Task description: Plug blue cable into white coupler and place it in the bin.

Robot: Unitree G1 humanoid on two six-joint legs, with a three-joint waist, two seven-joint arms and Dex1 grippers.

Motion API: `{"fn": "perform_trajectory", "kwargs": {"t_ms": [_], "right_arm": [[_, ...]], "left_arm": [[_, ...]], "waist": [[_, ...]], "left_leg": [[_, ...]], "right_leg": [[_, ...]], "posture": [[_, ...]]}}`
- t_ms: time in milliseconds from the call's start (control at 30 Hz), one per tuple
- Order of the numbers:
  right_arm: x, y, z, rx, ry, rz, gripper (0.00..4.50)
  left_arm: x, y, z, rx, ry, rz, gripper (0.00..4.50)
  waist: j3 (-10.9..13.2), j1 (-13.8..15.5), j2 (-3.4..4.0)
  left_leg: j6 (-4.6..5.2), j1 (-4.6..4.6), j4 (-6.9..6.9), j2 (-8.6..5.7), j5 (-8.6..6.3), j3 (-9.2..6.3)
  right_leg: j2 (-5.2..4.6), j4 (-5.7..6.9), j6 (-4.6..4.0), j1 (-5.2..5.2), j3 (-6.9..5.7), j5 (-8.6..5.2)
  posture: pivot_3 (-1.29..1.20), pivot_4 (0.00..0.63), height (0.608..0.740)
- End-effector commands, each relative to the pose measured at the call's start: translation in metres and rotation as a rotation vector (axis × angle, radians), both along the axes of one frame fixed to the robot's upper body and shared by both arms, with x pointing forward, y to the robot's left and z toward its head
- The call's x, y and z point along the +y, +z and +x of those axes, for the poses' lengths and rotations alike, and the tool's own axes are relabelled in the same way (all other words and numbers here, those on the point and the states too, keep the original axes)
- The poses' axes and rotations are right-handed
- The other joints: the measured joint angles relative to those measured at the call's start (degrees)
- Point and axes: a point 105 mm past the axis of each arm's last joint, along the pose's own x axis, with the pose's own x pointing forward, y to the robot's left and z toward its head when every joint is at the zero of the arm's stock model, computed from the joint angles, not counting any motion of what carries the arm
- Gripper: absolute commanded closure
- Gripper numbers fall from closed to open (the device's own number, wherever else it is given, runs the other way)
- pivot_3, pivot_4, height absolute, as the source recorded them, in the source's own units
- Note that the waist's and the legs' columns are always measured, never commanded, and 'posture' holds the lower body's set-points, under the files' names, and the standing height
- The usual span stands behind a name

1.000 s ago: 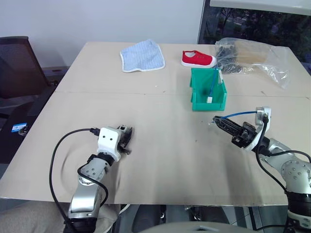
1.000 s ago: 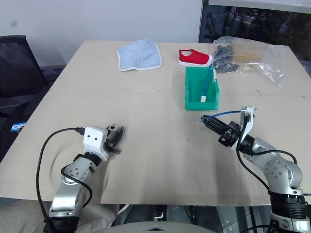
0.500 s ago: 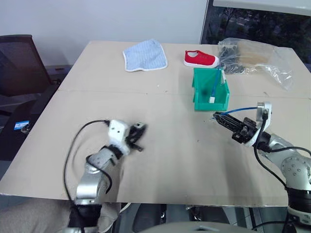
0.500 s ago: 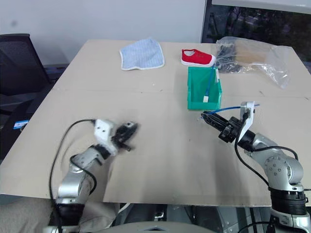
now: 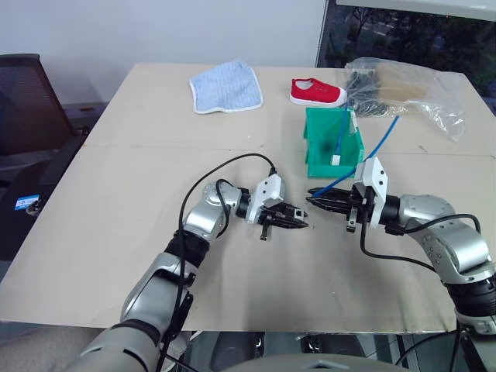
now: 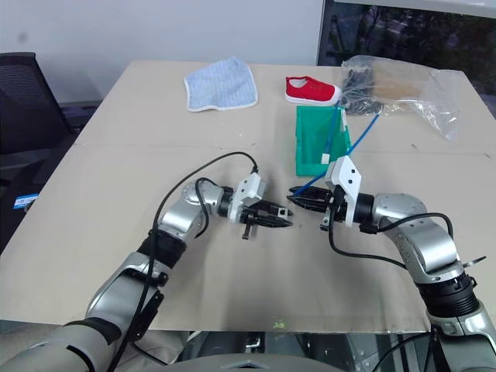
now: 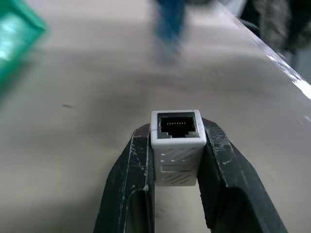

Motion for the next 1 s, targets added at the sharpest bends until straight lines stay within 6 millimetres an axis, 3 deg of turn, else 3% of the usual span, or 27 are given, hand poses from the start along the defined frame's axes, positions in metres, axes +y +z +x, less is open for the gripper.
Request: {"fn": "perform_trajectory", "kwargs": {"t_ms": [33,567,800,1000], "right_arm": [[0.003,0.001,-0.004,-0.055,0.048,-0.046,4.50],[-0.002,-0.039,-0.009,-0.066,0.122,-0.259,4.50],[0.000,-0.045,-0.010,-0.075,0.153,-0.301,4.50],[0.004,-0.069,-0.007,0.045,0.134,-0.368,4.50]], "left_arm": [[-0.003,0.002,0.002,-0.057,-0.050,0.016,3.93],[-0.012,-0.001,0.007,-0.098,-0.072,0.031,3.93],[-0.012,-0.004,0.005,-0.096,-0.080,0.036,3.93],[-0.015,-0.003,0.003,-0.094,-0.086,0.031,3.93]], "waist": [[0.02,-0.03,-0.03],[0.05,0.04,-0.09],[0.04,0.02,-0.09],[0.02,-0.03,-0.10]], "left_leg": [[0.00,0.00,0.02,0.00,0.00,0.00],[0.07,-0.04,0.50,0.01,-0.04,-0.10],[0.07,-0.04,0.53,0.00,-0.04,-0.11],[0.07,0.00,0.54,0.00,-0.04,-0.12]], "right_leg": [[0.00,0.01,0.00,0.00,0.01,0.00],[-0.04,0.43,0.00,0.02,0.01,0.00],[-0.05,0.43,0.00,0.03,0.00,0.00],[-0.05,0.48,0.00,0.06,0.00,0.00]], "posture": [[0.00,0.150,0.740],[0.00,0.150,0.740],[0.00,0.150,0.740],[0.00,0.150,0.740]]}}
